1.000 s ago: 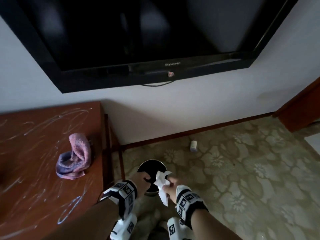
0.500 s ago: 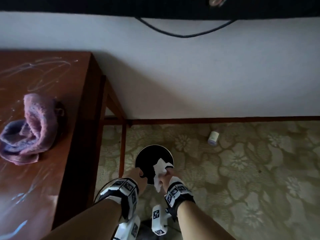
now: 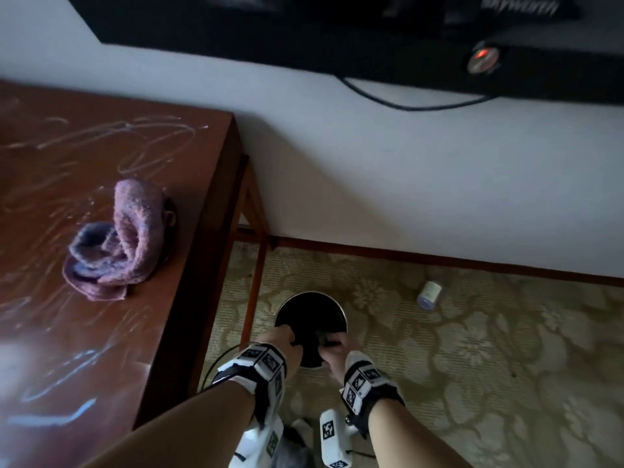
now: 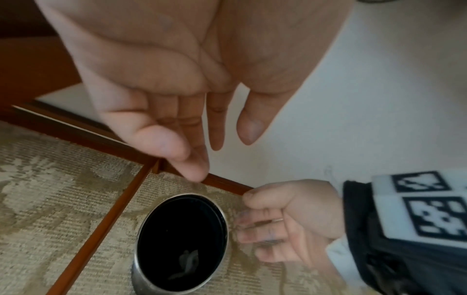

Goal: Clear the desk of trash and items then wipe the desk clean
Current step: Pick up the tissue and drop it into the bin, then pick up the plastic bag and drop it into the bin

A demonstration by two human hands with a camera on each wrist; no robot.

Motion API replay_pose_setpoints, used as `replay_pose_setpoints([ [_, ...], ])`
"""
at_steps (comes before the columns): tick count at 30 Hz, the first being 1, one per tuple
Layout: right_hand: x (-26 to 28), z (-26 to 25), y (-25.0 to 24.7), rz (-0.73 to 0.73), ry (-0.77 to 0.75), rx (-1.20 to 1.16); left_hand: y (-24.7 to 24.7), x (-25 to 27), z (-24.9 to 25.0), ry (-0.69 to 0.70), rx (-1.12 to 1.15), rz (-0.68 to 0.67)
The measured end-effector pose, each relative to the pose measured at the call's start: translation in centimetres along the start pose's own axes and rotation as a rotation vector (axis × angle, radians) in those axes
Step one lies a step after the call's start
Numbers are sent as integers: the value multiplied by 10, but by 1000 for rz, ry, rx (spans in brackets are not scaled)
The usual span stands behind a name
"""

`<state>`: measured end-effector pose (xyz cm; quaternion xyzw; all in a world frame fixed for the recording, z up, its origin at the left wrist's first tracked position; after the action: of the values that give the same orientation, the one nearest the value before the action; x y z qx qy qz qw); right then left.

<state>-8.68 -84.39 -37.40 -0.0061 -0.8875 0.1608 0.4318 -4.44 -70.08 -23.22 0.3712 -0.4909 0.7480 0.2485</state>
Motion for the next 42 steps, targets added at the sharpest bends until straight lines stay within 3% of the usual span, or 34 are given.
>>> replay_pose_setpoints([
  [7,97,-114,-48,32,-242,58,-74,77,5,39,143,105],
  [12,156,-217,-26,26,-438,131,-138,124,-25,115,248,231],
  [15,190,-270,5,20,-573,198,-173,151,-61,146,338,372],
  [20,251,-343,97,-32,-736,274,-226,194,-159,180,543,526],
  [33,375,-426,395,-213,-871,532,-311,283,-475,68,687,768],
  [42,376,-463,506,-261,-873,651,-343,272,-593,-58,739,795],
])
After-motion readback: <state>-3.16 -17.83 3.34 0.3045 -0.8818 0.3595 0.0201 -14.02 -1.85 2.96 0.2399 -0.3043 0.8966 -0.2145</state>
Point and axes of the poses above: each hand's wrist, its own x-axis away from the middle knuckle, its own y-axis out of the palm, z = x × y, the point moved 1 cm from there along -x, towards the middle knuckle, and after that the axes turned 1 degree about -y, right-handed, at the moved point
